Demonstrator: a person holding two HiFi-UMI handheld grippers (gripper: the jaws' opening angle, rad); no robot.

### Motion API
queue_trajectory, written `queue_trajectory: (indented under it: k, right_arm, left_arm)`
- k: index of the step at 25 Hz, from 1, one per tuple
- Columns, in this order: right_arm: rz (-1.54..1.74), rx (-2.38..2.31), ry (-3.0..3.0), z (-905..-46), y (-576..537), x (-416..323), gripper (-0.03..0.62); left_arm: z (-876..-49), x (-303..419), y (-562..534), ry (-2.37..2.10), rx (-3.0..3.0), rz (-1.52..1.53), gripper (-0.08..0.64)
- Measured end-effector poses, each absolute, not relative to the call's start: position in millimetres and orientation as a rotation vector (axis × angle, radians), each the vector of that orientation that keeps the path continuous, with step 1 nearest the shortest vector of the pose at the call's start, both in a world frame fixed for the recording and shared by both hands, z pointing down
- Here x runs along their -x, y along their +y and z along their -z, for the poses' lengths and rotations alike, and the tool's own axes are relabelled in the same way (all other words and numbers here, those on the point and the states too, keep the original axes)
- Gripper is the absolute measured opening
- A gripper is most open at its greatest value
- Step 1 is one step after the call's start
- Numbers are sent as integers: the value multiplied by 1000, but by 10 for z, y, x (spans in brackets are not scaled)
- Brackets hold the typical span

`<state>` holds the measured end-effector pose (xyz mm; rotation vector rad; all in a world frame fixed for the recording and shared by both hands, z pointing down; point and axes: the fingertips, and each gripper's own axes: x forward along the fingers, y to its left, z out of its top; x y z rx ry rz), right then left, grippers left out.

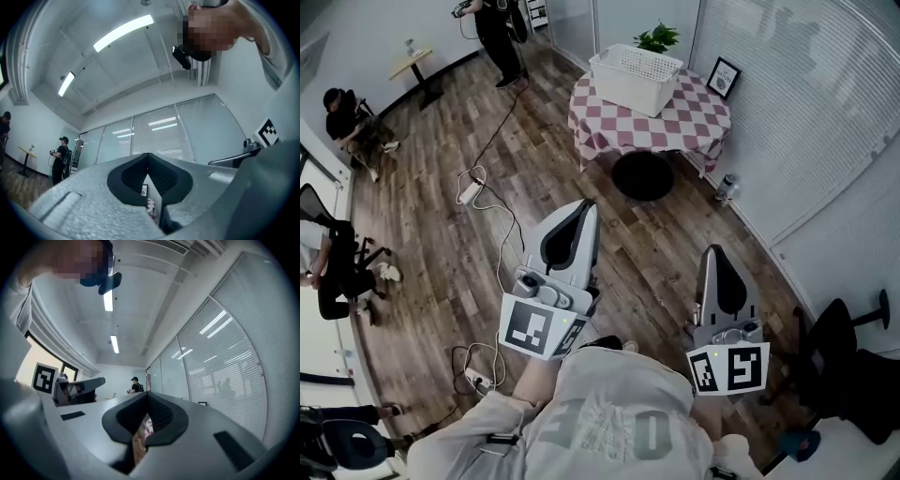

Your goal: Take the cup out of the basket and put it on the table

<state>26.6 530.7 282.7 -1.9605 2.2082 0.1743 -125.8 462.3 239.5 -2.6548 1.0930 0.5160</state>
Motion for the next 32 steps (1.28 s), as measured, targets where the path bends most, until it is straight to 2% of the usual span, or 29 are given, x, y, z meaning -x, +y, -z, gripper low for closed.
queue_trajectory:
  k: [20,32]
  right_arm:
    - [46,1906,2298,-3289,5135,-210,9]
    - [-41,1975,2275,-3214,4278,-341,9]
  left_arm:
    - [-2778,1403,4444,1263,2700,-403,6]
    - [-2883,1185,3456,1209,2810,-501,6]
